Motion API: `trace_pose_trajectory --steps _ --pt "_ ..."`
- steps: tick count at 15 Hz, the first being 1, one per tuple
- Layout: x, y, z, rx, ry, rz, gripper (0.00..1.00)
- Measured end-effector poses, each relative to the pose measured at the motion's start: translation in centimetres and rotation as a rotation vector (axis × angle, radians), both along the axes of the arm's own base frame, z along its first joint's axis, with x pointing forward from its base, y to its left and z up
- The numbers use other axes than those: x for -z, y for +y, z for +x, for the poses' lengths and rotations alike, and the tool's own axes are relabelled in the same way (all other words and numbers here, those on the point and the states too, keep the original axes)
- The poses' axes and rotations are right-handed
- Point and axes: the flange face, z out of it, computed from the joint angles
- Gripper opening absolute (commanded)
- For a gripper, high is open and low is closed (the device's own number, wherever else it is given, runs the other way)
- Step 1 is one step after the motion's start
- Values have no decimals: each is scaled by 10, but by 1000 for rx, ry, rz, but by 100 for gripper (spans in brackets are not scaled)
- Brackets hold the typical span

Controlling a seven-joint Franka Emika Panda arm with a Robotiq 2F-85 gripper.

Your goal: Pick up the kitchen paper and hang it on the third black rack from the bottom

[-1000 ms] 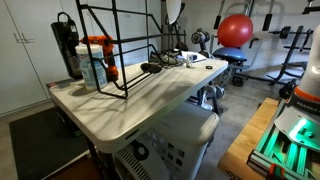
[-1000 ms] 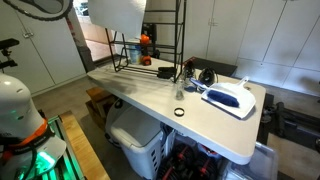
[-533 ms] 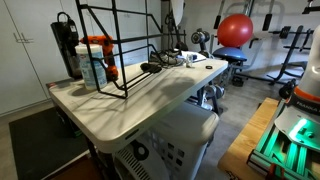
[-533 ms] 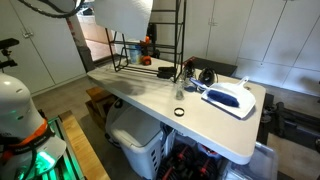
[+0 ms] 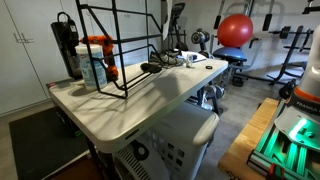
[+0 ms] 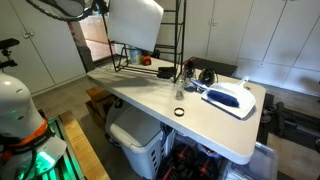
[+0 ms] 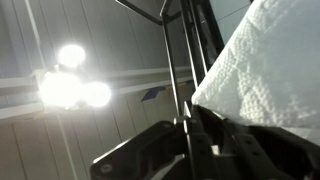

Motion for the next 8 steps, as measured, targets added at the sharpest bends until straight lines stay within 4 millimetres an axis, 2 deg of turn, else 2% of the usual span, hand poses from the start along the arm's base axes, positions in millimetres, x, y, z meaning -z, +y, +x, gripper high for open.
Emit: trace_pose_trajectory --steps 5,6,8 --pt "7 24 -7 -147 167 -12 1" --pt "8 30 -10 -188 201 -18 6" --pt "4 41 -14 -238 227 -23 6"
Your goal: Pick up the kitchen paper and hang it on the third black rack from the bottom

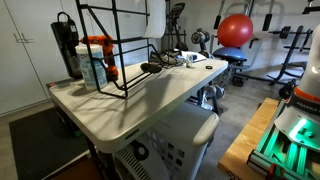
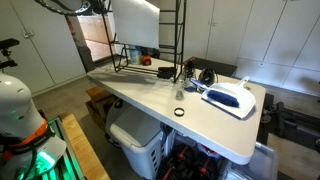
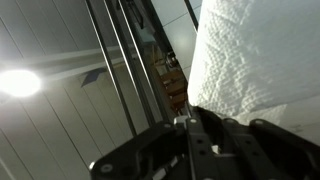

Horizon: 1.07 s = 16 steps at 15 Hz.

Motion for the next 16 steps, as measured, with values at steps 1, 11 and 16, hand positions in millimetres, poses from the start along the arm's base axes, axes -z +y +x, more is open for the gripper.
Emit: trace_pose_trajectory --steps 1,11,16 --pt "-1 3 0 -8 1 1 6" --pt "-1 6 13 -30 19 -67 1" --pt "7 3 48 -62 136 -223 1"
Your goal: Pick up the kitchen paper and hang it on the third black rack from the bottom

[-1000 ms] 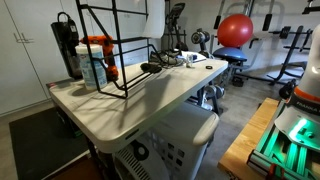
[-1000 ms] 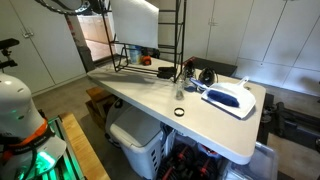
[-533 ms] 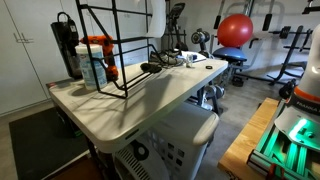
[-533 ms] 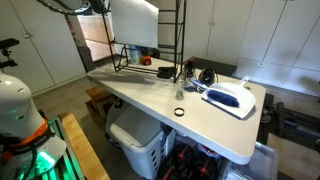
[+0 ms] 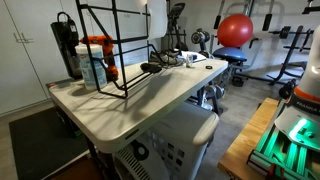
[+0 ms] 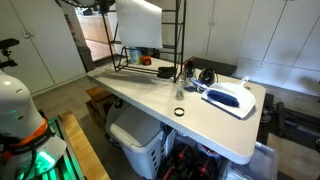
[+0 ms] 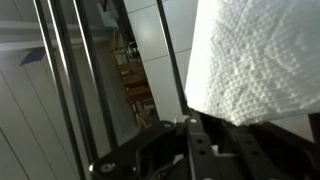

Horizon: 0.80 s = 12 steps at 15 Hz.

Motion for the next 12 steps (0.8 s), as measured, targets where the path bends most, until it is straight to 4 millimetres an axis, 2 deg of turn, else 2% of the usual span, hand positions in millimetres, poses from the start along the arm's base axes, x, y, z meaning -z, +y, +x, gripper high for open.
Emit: trace_pose_trajectory --steps 4,10,11,12 --pt "-3 5 29 -39 16 -51 1" --pt "-15 21 46 -142 75 -63 1" --pt "-16 21 48 -153 83 -63 28" --pt "-16 22 50 -160 93 -64 32"
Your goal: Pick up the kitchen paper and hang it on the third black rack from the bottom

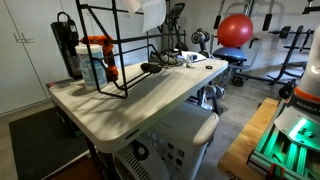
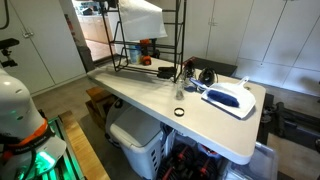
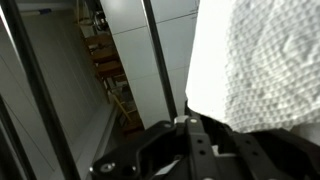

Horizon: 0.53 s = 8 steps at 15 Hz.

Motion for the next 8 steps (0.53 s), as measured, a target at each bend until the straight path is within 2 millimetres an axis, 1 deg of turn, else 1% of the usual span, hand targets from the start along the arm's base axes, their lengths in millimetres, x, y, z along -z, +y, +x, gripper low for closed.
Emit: trace_pose_trajectory --steps 1,5,8 --pt "1 -1 3 -4 10 -1 37" --pt "6 -4 11 1 33 5 68" --pt "5 -4 13 15 55 41 90"
